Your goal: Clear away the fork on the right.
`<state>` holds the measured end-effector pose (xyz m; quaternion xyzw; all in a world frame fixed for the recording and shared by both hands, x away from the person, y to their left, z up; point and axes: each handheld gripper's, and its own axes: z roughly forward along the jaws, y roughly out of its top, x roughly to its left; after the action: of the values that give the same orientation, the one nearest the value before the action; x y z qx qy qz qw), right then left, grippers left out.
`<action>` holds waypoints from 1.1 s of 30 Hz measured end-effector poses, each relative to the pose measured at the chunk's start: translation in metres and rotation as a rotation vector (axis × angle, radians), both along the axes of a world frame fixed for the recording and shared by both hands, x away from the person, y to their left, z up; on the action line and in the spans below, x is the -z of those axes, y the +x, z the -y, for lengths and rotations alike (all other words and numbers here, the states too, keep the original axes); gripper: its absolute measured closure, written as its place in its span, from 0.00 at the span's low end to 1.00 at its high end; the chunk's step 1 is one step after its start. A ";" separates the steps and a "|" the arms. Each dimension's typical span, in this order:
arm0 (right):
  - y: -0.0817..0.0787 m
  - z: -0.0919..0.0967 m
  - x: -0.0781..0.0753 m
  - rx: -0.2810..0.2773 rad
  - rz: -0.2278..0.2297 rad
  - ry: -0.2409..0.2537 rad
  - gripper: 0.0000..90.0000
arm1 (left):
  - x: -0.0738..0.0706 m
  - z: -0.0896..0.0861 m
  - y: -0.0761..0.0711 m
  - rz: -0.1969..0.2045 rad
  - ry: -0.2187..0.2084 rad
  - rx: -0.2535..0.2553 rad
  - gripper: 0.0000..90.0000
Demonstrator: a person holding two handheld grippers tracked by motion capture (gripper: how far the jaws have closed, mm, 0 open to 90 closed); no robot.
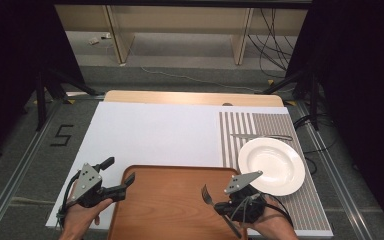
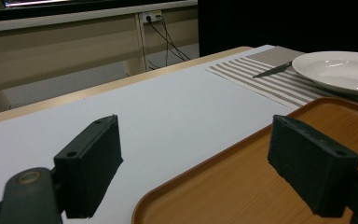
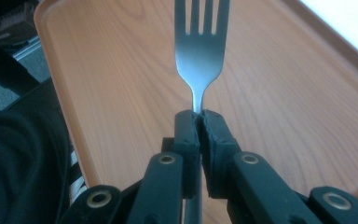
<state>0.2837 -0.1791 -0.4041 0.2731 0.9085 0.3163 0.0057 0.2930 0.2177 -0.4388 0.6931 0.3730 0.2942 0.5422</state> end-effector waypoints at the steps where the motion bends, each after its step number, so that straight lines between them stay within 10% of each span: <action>1: 0.001 -0.002 0.004 -0.007 -0.003 -0.007 0.96 | 0.000 0.000 0.000 0.000 0.000 0.000 0.19; 33: 0.013 -0.019 0.037 0.048 -0.090 -0.102 0.95 | 0.000 0.000 0.000 -0.001 0.000 0.004 0.19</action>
<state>0.2964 -0.1603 -0.4406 0.3083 0.9159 0.2566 -0.0136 0.2931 0.2175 -0.4388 0.6941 0.3718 0.2927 0.5425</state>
